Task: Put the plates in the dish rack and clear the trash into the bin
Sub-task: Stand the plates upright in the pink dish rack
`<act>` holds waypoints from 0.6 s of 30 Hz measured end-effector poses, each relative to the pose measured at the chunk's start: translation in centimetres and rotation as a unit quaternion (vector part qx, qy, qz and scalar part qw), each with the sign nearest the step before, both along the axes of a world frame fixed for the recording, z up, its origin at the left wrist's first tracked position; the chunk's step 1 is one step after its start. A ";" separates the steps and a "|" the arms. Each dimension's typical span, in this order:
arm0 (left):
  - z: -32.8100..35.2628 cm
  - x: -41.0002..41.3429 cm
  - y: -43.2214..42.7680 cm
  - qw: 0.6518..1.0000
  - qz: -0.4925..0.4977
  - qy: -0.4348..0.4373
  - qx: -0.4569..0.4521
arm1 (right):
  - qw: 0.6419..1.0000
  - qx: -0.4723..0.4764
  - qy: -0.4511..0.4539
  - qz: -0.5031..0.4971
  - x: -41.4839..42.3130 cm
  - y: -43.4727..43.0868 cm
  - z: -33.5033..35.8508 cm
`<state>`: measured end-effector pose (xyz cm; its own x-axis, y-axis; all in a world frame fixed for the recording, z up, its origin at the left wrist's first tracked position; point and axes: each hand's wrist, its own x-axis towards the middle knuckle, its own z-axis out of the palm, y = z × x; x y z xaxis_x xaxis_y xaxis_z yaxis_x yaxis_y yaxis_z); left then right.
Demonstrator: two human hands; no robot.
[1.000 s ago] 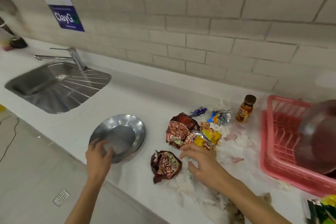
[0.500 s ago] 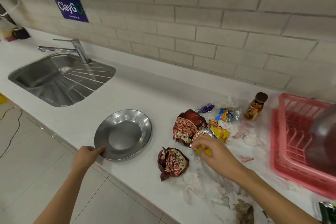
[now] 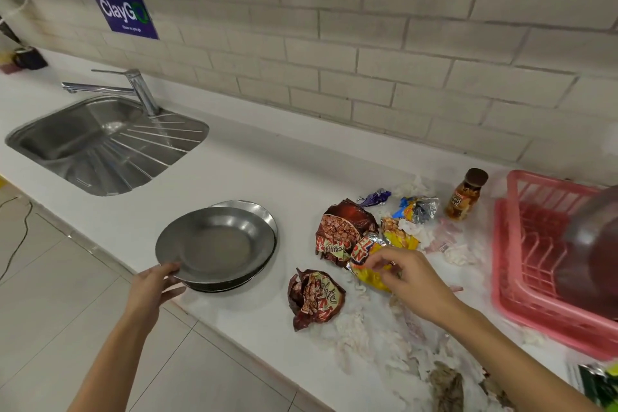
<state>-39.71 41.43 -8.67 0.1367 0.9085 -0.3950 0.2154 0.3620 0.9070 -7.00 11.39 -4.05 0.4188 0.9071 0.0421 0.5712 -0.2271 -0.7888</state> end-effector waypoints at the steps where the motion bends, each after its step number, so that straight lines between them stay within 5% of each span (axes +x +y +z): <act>1: 0.5 0.3 -0.4 1.000 0.000 -0.018 0.008 | 1.000 0.002 0.007 0.000 -0.1 0.0 0.0; 11: 4.2 4.9 -5.7 0.985 -0.058 -0.158 0.043 | 0.984 0.024 0.168 -0.054 -0.6 -0.6 1.2; 18: 5.2 11.3 -10.7 0.964 -0.160 -0.210 0.038 | 0.913 0.030 0.377 -0.155 0.5 -2.9 3.5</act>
